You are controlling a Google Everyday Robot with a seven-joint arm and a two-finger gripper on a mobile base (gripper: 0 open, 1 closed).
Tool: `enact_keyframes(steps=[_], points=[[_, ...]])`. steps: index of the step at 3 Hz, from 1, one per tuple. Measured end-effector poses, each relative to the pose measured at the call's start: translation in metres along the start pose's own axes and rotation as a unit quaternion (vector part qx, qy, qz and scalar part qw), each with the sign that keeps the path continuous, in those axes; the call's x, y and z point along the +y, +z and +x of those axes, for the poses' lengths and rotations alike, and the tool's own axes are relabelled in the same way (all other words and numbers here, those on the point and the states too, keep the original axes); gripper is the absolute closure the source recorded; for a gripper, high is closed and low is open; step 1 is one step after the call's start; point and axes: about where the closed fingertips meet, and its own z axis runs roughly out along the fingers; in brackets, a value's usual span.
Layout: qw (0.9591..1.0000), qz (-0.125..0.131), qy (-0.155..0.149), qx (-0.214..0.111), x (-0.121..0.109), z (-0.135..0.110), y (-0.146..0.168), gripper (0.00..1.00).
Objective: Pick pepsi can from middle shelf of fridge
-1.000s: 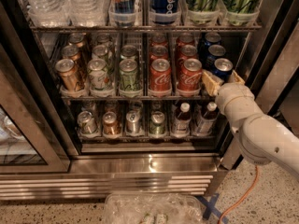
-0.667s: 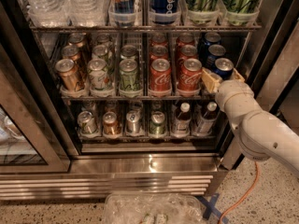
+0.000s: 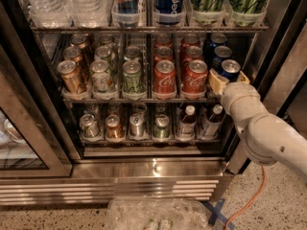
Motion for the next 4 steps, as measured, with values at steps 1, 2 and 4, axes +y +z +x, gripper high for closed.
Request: enact_keyframes(steps=[1, 2, 4], points=[[1.0, 0.0, 0.0, -0.006, 0.002, -0.007, -0.003, 0.98], [0.9991, -0.02, -0.01, -0.035, 0.009, -0.041, -0.012, 1.0], [0.9952, -0.057, -0.023, -0.075, 0.027, -0.086, -0.028, 1.0]])
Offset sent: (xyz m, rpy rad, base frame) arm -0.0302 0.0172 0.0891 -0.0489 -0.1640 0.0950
